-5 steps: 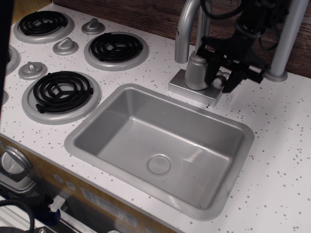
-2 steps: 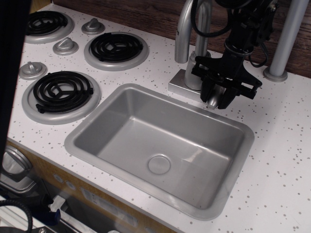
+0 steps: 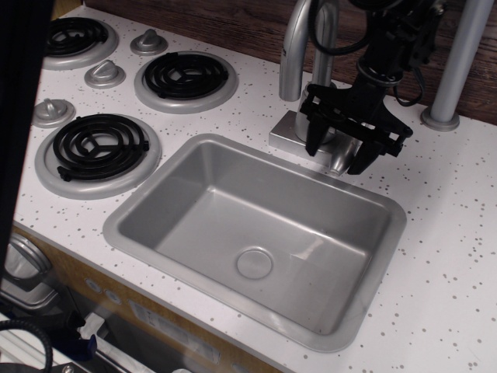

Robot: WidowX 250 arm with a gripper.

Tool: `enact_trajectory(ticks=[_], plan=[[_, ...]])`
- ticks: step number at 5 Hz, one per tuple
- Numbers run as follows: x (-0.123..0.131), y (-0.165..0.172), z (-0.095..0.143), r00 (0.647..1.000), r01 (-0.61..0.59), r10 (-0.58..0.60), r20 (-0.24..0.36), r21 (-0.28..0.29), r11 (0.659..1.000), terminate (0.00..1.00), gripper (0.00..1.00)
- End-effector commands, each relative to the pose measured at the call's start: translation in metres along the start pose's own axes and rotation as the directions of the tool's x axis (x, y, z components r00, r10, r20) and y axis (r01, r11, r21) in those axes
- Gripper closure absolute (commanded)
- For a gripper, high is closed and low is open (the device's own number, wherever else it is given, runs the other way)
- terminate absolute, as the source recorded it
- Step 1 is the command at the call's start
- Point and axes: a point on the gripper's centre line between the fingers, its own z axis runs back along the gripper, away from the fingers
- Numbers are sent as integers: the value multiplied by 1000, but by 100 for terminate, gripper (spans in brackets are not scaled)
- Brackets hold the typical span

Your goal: Lever vertical to front

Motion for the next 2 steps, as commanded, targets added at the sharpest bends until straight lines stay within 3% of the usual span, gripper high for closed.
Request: enact_trajectory(ticks=[1,2], plan=[[3,8,57,996,-34,33,78,13,999,0,0],[2,10,60,996,-33,31,88,19,999,100,0]])
